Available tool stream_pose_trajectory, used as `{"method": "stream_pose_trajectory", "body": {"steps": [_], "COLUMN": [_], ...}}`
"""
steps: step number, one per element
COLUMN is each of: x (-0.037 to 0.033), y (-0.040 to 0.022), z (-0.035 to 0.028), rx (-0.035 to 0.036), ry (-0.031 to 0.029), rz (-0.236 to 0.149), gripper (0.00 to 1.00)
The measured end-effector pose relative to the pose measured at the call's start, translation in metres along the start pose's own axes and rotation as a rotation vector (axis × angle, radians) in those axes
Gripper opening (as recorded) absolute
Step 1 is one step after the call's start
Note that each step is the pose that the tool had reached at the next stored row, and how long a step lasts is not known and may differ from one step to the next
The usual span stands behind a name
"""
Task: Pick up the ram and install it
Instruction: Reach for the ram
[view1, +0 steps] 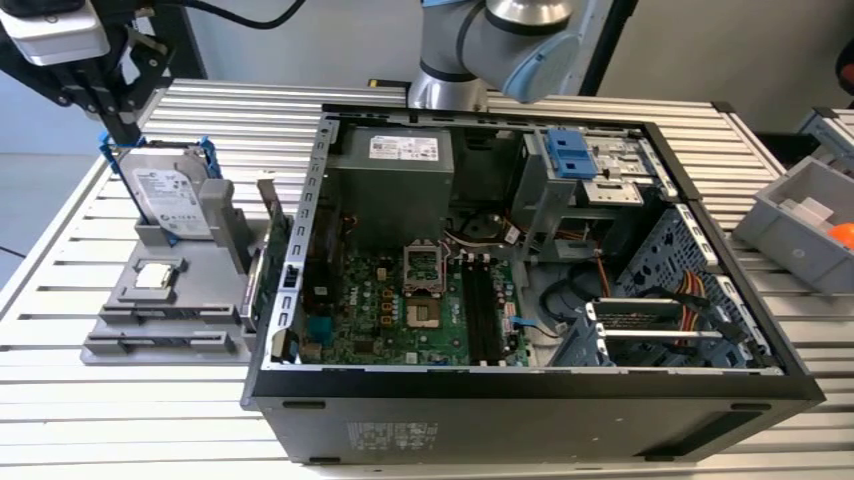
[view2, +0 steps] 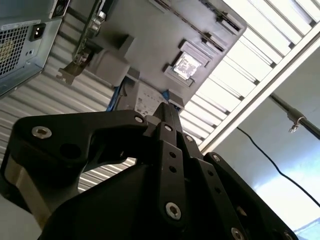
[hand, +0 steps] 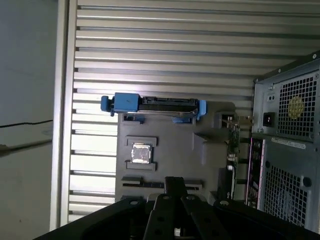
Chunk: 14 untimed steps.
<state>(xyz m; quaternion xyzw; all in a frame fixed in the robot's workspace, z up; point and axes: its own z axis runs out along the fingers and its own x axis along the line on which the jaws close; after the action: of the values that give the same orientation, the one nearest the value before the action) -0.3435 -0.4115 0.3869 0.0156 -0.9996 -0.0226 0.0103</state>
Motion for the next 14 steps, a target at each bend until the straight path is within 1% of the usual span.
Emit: {"method": "stream_pose_trajectory", "body": {"steps": [14], "x": [0.0024], "y": [-0.0288], "z": [0.0002], "rx": [0.0000], "ry": [0.0000], "rz": [0.000], "gripper": [0.00]}}
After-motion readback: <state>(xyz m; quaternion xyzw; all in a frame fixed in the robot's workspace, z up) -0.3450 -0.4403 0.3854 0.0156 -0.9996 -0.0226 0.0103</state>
